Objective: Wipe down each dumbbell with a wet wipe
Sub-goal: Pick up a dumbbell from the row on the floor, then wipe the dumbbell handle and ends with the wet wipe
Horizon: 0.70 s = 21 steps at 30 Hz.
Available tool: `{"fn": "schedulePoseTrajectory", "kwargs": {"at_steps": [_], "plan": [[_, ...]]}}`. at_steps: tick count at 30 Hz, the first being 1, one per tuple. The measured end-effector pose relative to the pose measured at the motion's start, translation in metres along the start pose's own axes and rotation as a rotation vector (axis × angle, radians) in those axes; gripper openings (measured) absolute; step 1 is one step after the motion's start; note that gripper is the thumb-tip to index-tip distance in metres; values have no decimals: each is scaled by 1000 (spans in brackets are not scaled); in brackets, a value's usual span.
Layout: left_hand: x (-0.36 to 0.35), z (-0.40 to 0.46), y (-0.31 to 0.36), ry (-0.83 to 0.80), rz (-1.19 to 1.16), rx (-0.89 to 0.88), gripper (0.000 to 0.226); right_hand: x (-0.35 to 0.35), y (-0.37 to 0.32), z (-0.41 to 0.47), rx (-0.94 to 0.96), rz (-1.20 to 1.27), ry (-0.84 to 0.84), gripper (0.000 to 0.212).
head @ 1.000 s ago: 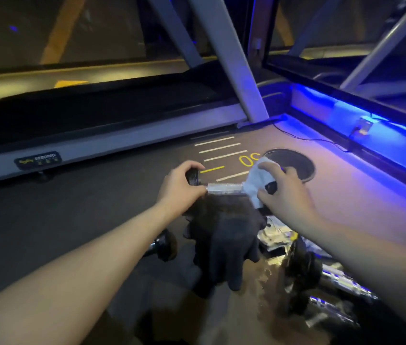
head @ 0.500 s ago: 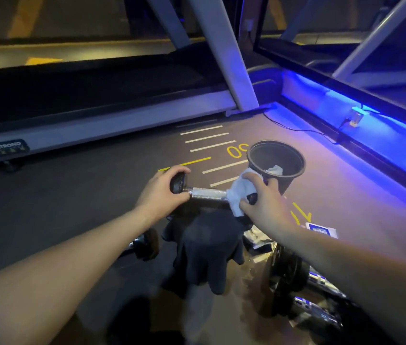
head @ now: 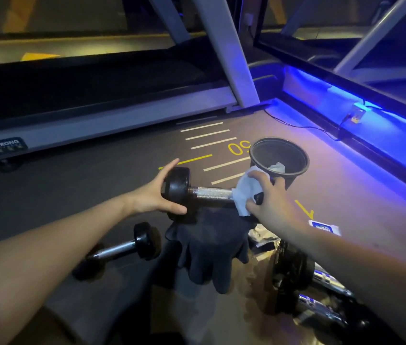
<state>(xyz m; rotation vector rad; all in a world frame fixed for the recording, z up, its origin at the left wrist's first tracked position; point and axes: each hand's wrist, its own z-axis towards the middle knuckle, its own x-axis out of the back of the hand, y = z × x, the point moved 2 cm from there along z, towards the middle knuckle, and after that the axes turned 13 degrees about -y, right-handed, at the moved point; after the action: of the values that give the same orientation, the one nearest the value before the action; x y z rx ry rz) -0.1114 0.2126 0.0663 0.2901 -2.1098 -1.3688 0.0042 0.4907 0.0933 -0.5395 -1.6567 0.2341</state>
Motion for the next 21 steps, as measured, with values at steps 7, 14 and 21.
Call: {"fn": "schedulePoseTrajectory", "kwargs": {"at_steps": [7,14,21], "plan": [[-7,12,-13,-24,-213,4,140,-4,5,11,13,69,12,63],[-11,16,-22,43,-254,-86,120,-8,9,13,15,138,40,64],[-9,9,-7,120,-233,-100,119,-7,13,10,39,220,67,66]]}}
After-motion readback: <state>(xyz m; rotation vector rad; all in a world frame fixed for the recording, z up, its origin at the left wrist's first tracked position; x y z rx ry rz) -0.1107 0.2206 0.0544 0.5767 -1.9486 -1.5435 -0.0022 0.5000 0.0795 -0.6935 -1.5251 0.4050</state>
